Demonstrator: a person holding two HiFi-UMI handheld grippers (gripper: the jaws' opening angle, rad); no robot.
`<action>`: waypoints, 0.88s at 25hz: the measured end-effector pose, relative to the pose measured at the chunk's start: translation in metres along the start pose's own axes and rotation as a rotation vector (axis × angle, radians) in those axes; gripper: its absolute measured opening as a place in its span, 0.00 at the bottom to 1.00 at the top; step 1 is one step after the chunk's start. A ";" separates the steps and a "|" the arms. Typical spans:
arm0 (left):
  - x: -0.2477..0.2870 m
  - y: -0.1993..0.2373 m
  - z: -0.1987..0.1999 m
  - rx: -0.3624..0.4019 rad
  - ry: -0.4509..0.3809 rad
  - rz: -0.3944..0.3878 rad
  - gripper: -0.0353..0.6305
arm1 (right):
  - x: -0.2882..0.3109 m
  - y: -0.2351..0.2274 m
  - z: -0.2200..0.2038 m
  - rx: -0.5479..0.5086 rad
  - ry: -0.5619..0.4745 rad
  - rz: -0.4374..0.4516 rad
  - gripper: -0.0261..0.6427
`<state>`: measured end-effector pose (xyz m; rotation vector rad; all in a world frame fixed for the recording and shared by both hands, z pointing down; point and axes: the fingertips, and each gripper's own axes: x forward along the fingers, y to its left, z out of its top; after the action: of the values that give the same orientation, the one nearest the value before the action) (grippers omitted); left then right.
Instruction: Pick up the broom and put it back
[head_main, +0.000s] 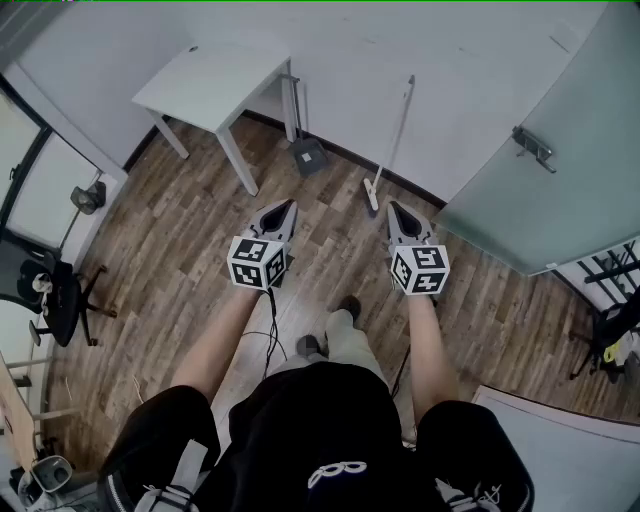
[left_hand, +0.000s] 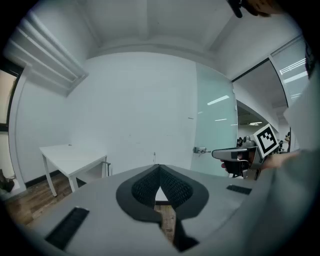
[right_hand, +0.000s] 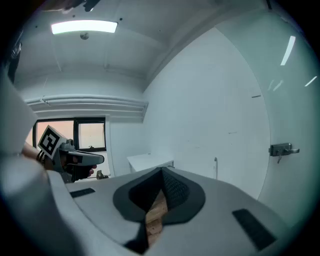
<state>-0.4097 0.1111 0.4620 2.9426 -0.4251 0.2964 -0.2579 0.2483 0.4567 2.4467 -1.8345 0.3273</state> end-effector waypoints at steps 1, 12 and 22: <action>-0.005 -0.002 -0.001 0.001 0.001 0.002 0.08 | -0.004 0.004 -0.001 0.001 0.002 0.002 0.07; -0.003 -0.021 -0.007 0.000 0.013 -0.005 0.08 | -0.012 -0.005 -0.002 -0.006 -0.007 0.003 0.08; 0.095 -0.051 0.005 -0.016 0.027 0.013 0.08 | 0.020 -0.099 0.008 -0.007 0.004 0.038 0.08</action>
<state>-0.3044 0.1334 0.4719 2.9177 -0.4415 0.3320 -0.1571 0.2560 0.4600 2.4070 -1.8791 0.3271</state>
